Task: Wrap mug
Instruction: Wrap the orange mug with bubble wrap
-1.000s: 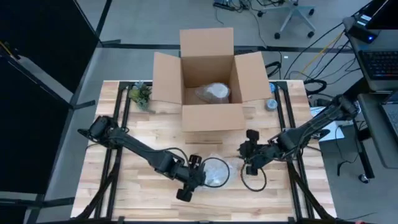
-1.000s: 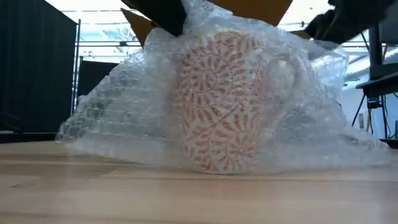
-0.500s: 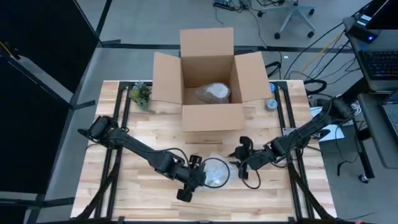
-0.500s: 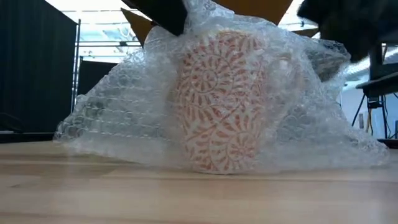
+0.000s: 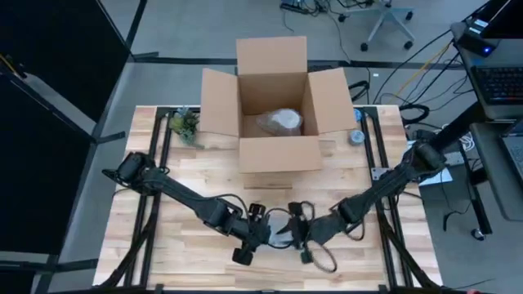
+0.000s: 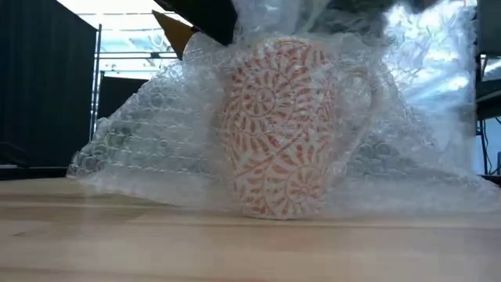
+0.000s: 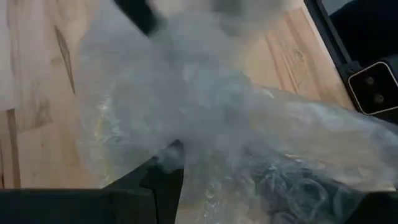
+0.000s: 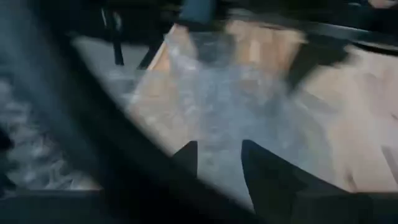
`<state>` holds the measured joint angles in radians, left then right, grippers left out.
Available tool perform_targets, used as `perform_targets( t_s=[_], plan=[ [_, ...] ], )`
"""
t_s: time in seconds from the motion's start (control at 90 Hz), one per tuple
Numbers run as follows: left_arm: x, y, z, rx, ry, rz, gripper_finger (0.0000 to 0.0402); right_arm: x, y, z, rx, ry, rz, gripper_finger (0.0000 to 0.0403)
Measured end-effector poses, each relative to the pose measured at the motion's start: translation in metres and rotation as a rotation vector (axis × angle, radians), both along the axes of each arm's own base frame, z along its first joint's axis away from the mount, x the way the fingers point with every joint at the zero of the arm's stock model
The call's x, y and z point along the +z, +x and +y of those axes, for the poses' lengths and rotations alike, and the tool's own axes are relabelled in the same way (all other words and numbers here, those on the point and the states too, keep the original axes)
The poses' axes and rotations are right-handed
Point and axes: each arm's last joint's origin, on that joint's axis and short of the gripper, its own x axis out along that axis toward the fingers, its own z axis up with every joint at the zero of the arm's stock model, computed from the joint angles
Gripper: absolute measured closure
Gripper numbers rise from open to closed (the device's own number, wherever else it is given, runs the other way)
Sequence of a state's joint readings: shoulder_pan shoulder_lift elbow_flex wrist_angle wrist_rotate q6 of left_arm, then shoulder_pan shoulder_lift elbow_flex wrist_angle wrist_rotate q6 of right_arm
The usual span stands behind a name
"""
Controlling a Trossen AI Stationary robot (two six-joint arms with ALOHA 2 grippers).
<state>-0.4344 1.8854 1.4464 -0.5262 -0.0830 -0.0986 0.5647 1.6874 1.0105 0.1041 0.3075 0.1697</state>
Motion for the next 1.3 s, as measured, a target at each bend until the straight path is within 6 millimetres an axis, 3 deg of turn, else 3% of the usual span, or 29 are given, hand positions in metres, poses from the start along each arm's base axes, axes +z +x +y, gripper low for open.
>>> perform_targets(
  t_s=[0.233, 0.456, 0.689, 1.044, 1.3],
  plan=[
    [0.0, 0.0, 0.0, 0.0, -0.001, -0.002, 0.024, -0.003, 0.023, 0.018, 0.01, -0.164, 0.218, 0.0291],
    [0.0, 0.0, 0.001, 0.003, -0.001, -0.003, 0.024, -0.016, 0.031, 0.016, -0.043, -0.143, 0.279, 0.0291],
    [0.019, 0.001, -0.001, -0.001, -0.003, -0.009, 0.024, -0.022, 0.032, 0.016, -0.052, -0.153, 0.292, 0.0291],
    [0.046, -0.023, -0.009, 0.0, 0.082, -0.049, 0.024, -0.021, 0.033, 0.016, -0.054, -0.141, 0.28, 0.0291],
    [0.044, -0.033, -0.03, -0.084, 0.215, -0.107, 0.024, -0.021, 0.035, 0.015, -0.055, -0.129, 0.269, 0.0291]
  ],
)
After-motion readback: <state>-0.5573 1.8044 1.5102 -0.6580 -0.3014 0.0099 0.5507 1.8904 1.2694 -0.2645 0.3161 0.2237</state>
